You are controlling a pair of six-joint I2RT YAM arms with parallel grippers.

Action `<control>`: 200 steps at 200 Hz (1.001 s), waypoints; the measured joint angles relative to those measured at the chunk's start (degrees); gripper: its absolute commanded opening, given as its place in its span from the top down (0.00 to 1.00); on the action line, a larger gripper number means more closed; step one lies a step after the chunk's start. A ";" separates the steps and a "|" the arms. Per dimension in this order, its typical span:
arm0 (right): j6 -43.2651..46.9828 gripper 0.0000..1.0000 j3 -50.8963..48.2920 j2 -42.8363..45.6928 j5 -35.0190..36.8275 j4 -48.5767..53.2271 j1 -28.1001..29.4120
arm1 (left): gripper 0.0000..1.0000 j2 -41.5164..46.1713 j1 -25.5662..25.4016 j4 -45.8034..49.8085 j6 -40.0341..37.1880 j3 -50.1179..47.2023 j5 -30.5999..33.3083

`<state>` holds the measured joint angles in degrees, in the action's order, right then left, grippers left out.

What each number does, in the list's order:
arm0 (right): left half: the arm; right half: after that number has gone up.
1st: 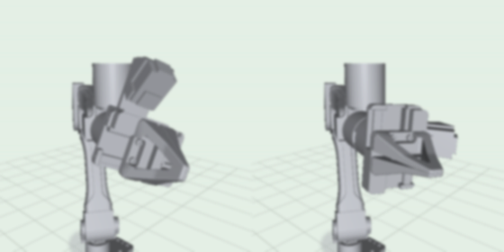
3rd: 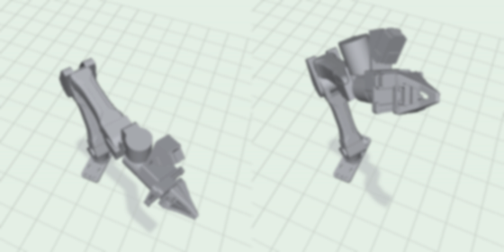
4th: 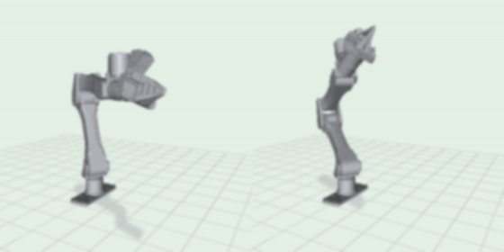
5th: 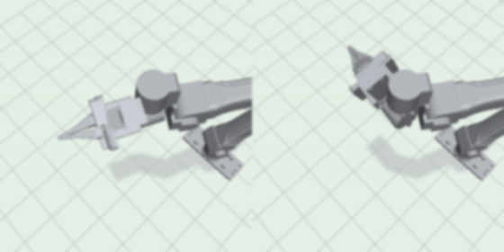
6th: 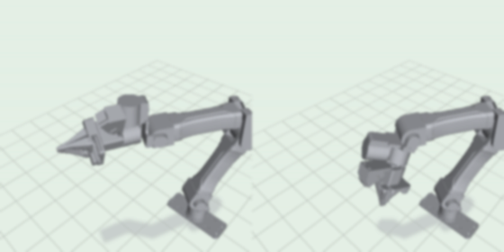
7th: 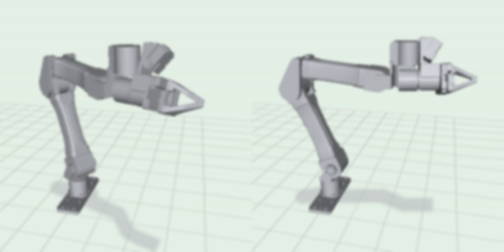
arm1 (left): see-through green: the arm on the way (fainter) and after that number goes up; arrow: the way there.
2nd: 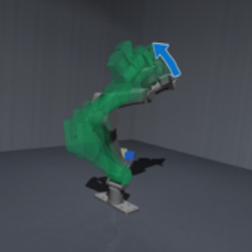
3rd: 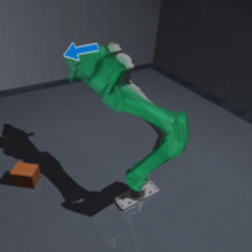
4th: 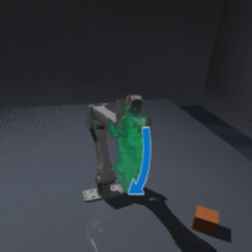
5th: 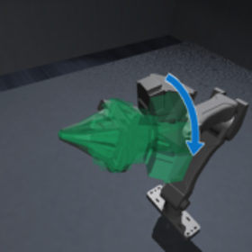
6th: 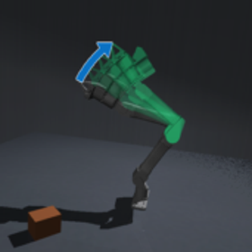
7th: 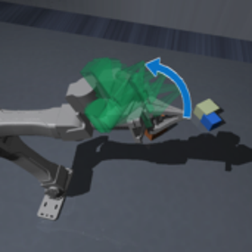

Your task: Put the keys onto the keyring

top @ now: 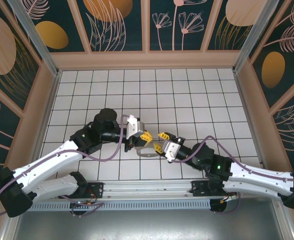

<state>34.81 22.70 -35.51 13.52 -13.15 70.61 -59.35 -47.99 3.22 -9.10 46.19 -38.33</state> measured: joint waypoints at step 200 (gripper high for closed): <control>-18.69 0.34 12.39 -30.49 -22.84 9.05 -21.77 | 0.66 -2.36 10.12 -10.32 31.67 -24.50 28.94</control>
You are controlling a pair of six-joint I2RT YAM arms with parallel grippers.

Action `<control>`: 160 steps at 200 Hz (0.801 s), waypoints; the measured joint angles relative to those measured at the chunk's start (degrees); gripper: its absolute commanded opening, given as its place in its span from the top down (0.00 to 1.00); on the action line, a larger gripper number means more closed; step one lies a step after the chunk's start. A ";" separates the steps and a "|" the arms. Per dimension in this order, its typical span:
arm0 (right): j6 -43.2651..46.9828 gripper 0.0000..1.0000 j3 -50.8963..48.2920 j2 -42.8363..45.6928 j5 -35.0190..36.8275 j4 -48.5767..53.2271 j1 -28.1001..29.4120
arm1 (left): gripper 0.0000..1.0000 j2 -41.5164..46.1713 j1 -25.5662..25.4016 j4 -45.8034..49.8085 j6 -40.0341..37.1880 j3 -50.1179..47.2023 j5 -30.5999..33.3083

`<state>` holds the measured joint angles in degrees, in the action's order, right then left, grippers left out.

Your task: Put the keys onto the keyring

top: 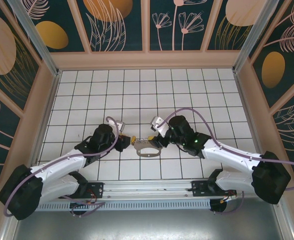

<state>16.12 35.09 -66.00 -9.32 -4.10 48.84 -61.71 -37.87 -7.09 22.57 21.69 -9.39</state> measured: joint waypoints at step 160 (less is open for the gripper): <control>-2.16 0.30 -5.49 0.46 -6.88 -8.02 -3.32 | 0.65 -15.13 0.00 -0.74 -4.26 3.85 -4.46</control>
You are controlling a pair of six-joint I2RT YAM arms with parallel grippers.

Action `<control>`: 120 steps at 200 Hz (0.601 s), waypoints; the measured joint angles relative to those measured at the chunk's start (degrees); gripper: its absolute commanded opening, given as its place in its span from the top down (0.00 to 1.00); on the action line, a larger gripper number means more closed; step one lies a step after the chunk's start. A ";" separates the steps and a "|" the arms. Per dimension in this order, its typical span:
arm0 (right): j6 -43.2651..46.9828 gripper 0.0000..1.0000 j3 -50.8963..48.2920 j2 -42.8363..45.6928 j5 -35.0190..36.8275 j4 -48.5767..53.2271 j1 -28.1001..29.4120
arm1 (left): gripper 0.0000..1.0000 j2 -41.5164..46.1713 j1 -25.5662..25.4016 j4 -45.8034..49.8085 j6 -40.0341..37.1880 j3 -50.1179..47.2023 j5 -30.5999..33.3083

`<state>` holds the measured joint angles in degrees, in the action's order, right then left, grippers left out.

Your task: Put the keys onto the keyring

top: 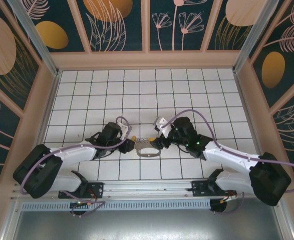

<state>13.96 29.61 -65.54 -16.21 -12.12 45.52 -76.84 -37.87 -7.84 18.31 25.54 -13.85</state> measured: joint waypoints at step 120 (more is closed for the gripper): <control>0.00 0.31 -0.74 1.40 -0.46 -0.17 -1.70 | 0.73 -2.75 0.00 -0.04 -0.94 0.83 -0.70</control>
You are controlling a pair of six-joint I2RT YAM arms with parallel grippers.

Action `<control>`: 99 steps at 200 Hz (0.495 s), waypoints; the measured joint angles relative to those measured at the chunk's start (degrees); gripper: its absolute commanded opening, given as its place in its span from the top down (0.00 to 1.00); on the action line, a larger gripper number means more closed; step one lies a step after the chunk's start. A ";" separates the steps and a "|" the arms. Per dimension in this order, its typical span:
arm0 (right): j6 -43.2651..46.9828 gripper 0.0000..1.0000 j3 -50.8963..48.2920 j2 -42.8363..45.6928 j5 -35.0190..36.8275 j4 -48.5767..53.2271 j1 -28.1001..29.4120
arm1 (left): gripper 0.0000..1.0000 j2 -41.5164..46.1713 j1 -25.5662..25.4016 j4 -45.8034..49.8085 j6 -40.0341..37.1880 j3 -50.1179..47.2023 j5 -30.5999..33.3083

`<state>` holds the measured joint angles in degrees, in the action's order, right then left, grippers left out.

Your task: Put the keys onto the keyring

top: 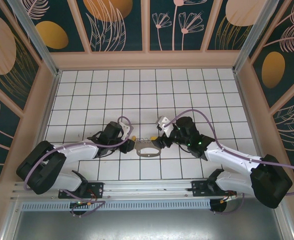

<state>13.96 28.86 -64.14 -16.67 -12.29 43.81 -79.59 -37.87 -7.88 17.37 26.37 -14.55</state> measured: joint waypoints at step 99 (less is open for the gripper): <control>0.04 0.31 -0.09 0.37 -1.05 0.00 -0.61 | 1.00 -0.55 0.00 -0.11 -0.42 0.09 -0.07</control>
<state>14.00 28.77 -63.77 -17.72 -12.29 43.20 -80.14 -37.87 -7.99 16.95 26.46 -14.61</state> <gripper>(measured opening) 0.694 0.043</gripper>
